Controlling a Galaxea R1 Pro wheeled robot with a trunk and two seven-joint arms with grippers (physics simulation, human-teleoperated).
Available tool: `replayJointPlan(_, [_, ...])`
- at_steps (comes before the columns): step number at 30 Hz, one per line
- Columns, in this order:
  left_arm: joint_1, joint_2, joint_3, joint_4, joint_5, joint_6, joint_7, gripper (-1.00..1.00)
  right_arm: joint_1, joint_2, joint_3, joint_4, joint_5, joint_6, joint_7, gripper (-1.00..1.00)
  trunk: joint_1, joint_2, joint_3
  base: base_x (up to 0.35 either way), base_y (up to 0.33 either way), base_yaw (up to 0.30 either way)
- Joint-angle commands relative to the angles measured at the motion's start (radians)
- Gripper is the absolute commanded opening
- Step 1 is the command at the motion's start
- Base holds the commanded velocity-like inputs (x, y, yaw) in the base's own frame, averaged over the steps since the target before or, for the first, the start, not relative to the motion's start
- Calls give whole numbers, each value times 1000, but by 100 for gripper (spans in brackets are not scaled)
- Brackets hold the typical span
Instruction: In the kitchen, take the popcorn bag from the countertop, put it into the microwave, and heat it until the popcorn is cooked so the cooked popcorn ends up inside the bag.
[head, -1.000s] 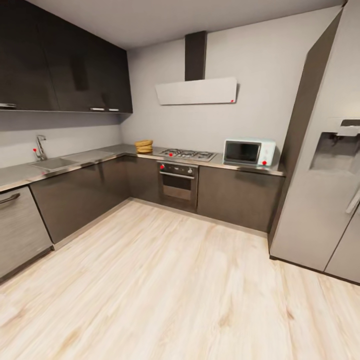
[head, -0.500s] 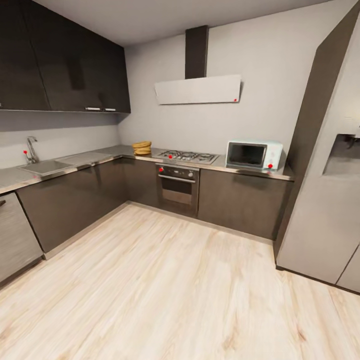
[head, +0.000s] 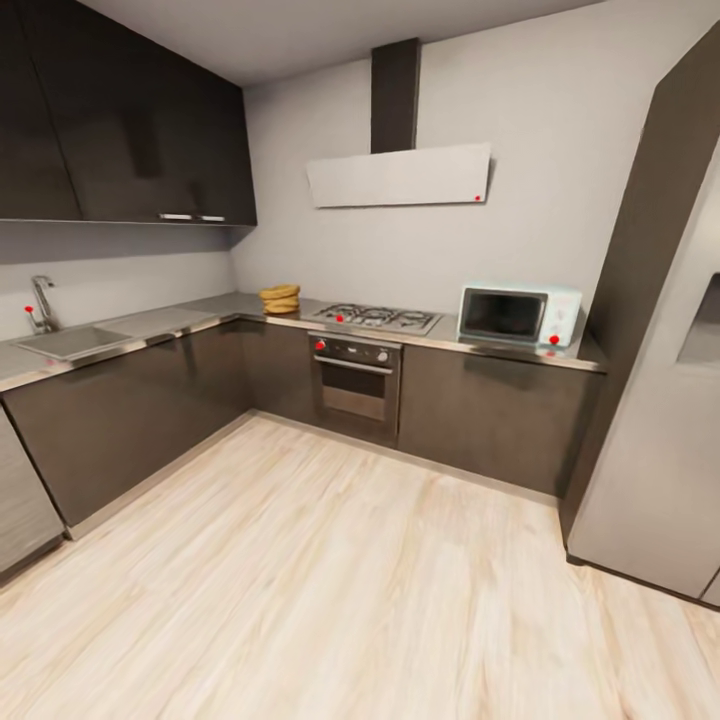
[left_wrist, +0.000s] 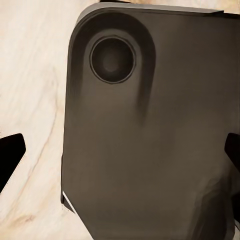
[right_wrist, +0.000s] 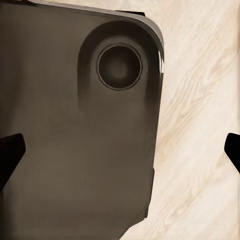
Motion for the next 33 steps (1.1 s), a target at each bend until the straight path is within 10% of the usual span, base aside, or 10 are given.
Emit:
replayJointPlan(1, [0,0,-2,-1,9,-2,2,100,-1,0,0,2,6,-5,0,100,1,0,-1,325,0,0])
replayJointPlan(33, [0,0,-3,-1,6,-4,2,100,-1,0,-3,2,-4,-8,0,100,1,0,-1,324,0,-14])
